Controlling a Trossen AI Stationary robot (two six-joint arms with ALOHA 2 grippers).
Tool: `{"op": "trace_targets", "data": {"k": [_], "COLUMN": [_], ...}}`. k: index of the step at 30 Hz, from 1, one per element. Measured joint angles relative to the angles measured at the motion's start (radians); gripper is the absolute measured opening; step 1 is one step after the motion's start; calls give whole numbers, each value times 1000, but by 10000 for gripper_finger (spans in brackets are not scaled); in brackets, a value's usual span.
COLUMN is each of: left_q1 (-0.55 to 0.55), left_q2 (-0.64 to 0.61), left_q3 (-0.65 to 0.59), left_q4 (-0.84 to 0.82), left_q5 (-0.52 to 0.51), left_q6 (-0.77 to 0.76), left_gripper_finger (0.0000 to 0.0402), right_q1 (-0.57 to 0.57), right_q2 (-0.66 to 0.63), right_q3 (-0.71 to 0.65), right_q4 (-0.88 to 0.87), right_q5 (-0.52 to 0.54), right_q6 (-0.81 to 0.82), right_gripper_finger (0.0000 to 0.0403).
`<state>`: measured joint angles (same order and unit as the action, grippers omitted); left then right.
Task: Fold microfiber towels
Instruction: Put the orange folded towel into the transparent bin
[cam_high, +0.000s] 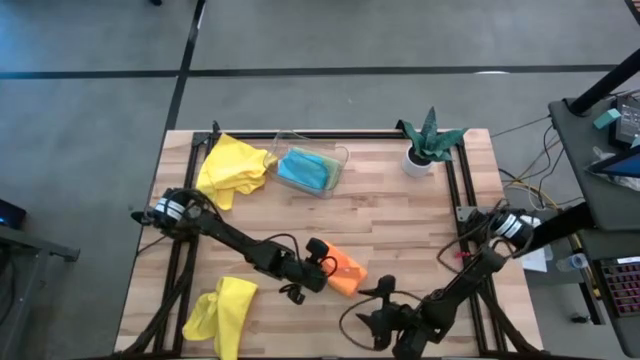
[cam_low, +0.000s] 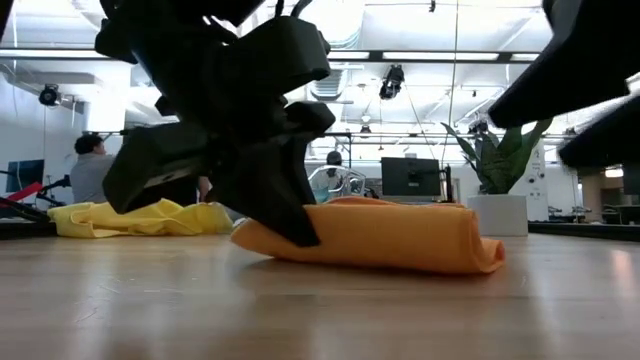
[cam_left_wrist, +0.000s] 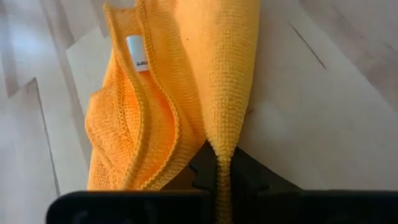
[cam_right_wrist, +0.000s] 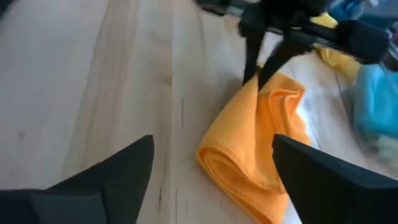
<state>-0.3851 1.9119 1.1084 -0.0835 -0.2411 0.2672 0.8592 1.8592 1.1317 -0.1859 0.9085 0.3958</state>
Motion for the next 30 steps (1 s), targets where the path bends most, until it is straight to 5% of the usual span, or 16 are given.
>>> {"op": "trace_targets", "data": {"k": [14, 30], "left_q1": [13, 13], "left_q2": [-49, -56], "left_q3": [5, 18], "left_q4": [-25, -30], "left_q5": [100, 186], "left_q6": [-53, -54], "left_gripper_finger": [0, 0], "right_q1": [-59, -82], "right_q2": [184, 188], "right_q3": [130, 158], "right_q4": [-26, -179], "right_q5": [84, 112], "right_q6": [-269, -174], "right_gripper_finger": [332, 325]}}
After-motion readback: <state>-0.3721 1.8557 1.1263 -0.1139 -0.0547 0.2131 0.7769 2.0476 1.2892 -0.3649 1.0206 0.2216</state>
